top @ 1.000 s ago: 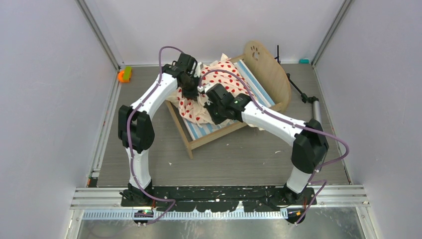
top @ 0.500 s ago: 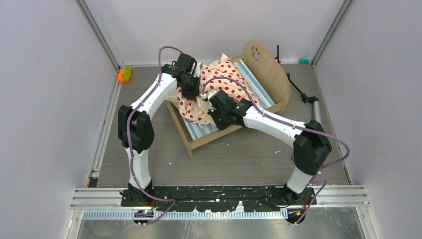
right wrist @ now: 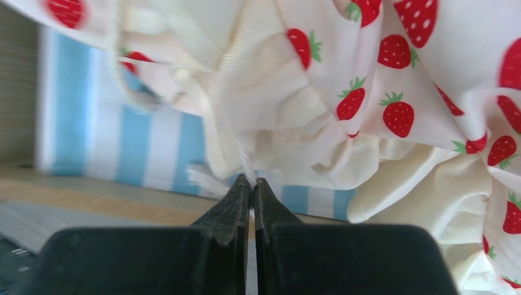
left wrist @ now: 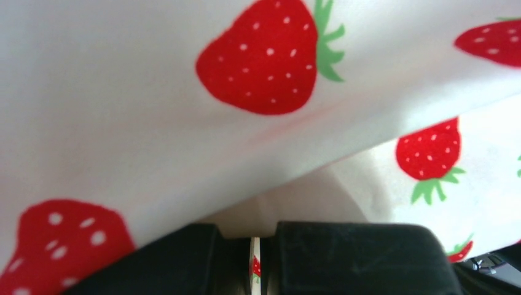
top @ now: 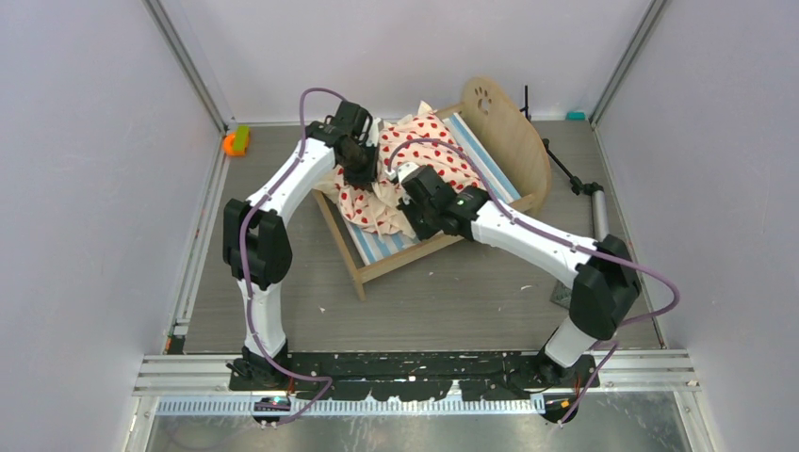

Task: Set up the pet bed
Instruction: Cross the ropes on the bed frame.

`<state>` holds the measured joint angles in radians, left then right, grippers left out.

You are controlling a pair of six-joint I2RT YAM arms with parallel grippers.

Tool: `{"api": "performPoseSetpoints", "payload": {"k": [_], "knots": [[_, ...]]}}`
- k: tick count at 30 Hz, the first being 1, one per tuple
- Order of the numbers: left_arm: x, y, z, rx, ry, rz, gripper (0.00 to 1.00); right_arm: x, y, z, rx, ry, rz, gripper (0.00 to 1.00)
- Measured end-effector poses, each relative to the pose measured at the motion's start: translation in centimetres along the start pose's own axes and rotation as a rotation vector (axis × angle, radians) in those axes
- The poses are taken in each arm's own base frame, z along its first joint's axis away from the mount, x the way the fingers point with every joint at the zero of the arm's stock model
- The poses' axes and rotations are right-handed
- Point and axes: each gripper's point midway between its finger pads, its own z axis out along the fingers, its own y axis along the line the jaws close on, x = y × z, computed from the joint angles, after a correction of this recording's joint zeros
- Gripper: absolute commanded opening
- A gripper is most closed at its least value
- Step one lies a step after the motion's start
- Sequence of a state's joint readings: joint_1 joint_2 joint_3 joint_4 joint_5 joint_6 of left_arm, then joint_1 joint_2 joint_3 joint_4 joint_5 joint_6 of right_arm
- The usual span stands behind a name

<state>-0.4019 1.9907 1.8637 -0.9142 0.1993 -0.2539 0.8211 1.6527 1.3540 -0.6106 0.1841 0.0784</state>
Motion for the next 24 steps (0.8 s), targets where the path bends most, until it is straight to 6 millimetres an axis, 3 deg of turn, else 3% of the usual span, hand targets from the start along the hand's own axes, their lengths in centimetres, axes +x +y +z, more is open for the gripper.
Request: {"api": "performPoseSetpoints", "payload": {"k": [6,9,18,24], "knots": [[0.0,-0.1,-0.2,0.008,0.000,-0.002,0.00,-4.7,3.0,-4.9,-0.203,-0.163,0.086,0.03],[-0.1,-0.2,-0.5,0.014,-0.006,-0.001,0.00,-6.1,4.2,-6.5,-0.278,-0.208,0.108,0.05],[0.1,-0.4,-0.7,0.021,0.002,-0.003,0.00,-6.8,6.4,-7.3,-0.411,-0.204,0.197,0.05],[0.1,-0.3,-0.7,0.017,0.002,-0.004,0.00,-7.1,7.8,-6.8,-0.477,-0.192,0.237,0.05]]}}
